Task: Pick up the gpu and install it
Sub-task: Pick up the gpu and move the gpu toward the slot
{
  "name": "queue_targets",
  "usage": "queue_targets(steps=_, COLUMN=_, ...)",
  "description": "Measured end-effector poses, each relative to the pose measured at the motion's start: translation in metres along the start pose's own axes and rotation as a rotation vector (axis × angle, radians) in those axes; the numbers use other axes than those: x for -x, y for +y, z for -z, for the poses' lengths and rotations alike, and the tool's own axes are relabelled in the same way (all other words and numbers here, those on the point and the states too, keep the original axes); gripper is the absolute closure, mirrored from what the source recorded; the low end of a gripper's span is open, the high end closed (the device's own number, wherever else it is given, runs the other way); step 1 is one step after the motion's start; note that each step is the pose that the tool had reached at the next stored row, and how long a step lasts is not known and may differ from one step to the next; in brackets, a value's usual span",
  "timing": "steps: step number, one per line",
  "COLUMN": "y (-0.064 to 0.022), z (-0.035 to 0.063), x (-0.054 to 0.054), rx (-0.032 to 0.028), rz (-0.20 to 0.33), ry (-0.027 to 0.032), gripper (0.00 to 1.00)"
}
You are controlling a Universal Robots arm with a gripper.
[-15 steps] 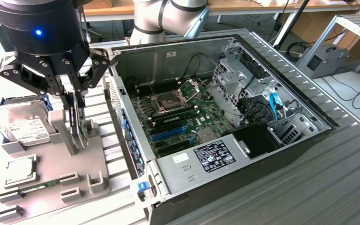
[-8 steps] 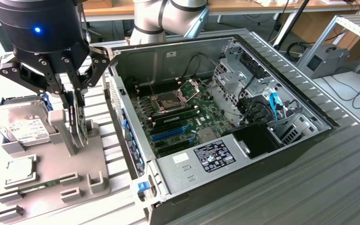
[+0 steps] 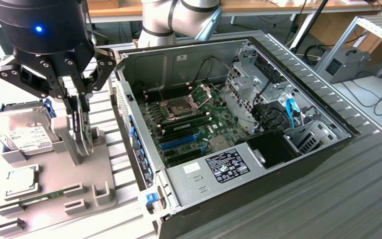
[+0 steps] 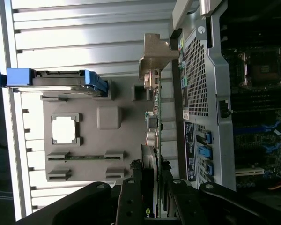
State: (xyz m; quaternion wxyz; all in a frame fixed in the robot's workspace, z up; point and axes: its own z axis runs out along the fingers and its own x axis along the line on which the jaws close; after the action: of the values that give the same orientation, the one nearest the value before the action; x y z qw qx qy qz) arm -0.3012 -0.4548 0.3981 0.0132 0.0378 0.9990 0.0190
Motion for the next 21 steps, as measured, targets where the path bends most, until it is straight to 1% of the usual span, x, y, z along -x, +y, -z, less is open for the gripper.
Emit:
queue_targets(steps=18, y=0.0003, z=0.0077, x=0.0002, rx=0.0, rz=0.0, ry=0.0, gripper=0.74)
queue_targets(steps=21, y=0.0004, z=0.0103, x=0.0003, rx=0.0001, rz=0.0, ry=-0.0001, gripper=0.74)
